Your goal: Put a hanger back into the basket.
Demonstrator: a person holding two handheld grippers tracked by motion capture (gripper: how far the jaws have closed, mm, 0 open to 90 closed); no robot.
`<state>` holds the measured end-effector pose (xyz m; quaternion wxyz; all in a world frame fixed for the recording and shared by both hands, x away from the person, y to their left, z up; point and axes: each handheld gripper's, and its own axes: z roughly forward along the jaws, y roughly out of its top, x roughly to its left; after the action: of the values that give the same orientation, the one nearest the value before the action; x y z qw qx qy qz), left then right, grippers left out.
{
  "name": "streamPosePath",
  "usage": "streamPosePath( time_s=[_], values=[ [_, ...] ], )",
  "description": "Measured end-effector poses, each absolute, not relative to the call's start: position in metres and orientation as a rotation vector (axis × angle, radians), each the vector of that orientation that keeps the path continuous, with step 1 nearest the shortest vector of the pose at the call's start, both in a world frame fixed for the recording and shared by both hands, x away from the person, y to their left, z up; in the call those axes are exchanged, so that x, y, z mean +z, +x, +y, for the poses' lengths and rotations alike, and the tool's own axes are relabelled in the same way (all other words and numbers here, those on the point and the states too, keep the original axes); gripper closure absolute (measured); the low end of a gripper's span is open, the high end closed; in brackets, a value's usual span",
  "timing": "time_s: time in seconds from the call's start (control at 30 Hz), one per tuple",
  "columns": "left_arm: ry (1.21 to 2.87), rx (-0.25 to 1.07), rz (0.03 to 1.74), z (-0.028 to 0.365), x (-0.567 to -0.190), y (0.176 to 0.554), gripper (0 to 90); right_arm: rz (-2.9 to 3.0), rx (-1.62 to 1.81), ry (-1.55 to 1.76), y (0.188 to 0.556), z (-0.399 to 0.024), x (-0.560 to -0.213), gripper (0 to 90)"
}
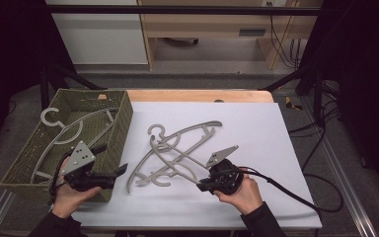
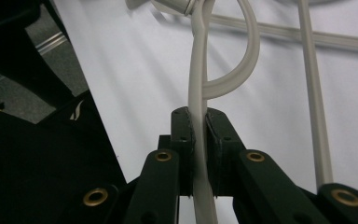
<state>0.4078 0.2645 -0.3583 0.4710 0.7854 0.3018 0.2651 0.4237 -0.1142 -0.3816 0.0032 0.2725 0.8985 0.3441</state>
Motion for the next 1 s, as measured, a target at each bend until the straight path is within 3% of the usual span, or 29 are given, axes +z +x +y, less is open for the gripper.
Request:
streamPosePath(
  time_s=[0.57, 0.77, 0.83, 1.0],
  values=[
    [2.231, 0.699, 0.402, 0.216, -0.36, 0.406, 11.5, 2.871, 1.238, 0.716, 0.423, -0.13, -0.36, 82.7],
    [2.296, 0.696, 0.307, 0.2, -0.365, 0.411, 18.1, 2.902, 1.263, 0.657, 0.419, -0.13, -0.358, 82.7],
    [2.312, 0.694, 0.281, 0.196, -0.368, 0.413, 25.6, 2.913, 1.279, 0.619, 0.418, -0.131, -0.357, 82.7],
    [2.362, 0.728, 0.216, 0.189, -0.375, 0.417, 33.8, 2.933, 1.289, 0.604, 0.416, -0.131, -0.357, 82.7]
  ],
)
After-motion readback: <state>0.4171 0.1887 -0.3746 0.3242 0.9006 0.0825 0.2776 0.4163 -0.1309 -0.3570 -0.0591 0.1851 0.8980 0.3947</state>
